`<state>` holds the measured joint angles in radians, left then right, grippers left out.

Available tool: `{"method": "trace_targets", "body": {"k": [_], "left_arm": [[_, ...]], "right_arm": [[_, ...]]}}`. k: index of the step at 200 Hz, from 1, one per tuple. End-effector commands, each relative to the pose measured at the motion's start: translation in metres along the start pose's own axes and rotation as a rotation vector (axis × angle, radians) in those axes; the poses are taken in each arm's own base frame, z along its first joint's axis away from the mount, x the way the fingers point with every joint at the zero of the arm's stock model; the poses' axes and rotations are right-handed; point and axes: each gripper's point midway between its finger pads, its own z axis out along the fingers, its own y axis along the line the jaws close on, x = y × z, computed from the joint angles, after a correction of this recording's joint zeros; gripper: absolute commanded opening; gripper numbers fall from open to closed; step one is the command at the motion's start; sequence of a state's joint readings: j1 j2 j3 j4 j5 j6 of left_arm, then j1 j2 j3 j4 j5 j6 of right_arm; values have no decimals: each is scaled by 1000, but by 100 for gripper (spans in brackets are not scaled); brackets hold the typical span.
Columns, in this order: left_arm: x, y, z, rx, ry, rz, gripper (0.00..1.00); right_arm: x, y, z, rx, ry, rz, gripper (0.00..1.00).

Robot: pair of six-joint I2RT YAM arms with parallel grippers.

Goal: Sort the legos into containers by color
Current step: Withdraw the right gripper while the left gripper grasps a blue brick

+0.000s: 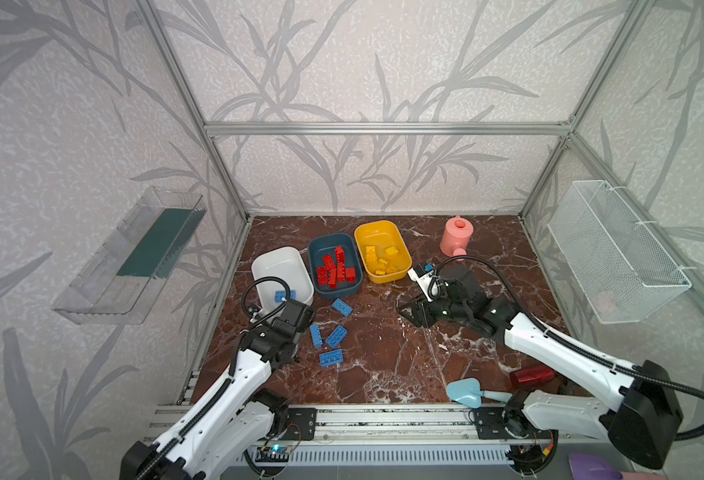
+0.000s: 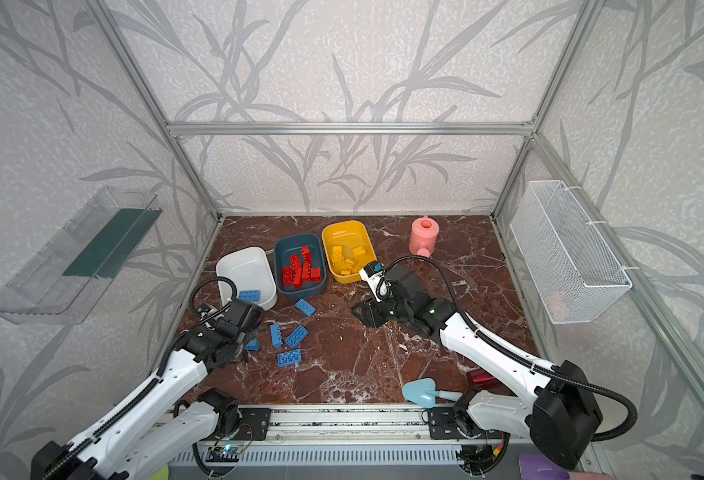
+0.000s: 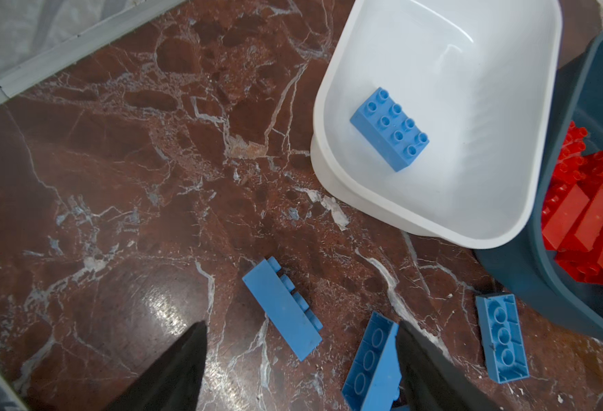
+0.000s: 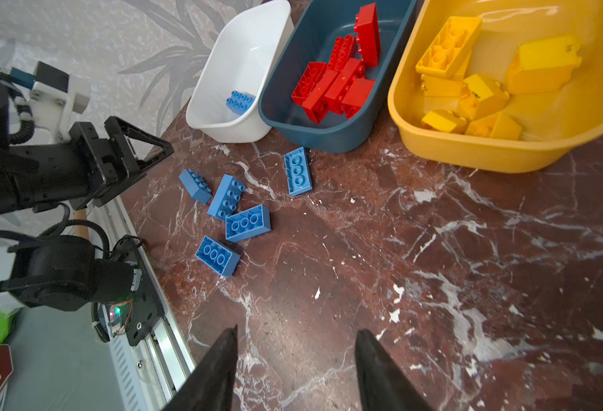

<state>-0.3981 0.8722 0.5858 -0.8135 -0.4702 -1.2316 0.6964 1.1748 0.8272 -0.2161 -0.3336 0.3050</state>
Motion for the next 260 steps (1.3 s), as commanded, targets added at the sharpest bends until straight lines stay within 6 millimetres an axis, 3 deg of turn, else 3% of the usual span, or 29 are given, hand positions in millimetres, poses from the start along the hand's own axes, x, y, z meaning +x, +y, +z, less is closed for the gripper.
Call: {"method": "trace_targets", "body": {"k": [1, 29, 93, 119, 140, 214, 260], "left_arm": [[-2, -4, 9, -11, -24, -76, 83], [11, -7, 25, -16, 18, -68, 81], [30, 4, 49, -127, 74, -38, 71], [33, 3, 56, -146, 94, -30, 62], [35, 8, 61, -198, 106, -37, 48], [28, 5, 56, -221, 102, 5, 18], [0, -10, 29, -198, 82, 97, 13]], "right_arm": [[5, -8, -5, 36, -37, -16, 53], [19, -17, 4, 45, -4, -5, 53], [21, -21, 12, 45, -4, 10, 52], [24, -23, 15, 45, 10, 17, 52], [25, -23, 15, 50, 13, 16, 52], [26, -27, 16, 68, 17, 12, 51], [24, -26, 15, 68, 11, 11, 50]]}}
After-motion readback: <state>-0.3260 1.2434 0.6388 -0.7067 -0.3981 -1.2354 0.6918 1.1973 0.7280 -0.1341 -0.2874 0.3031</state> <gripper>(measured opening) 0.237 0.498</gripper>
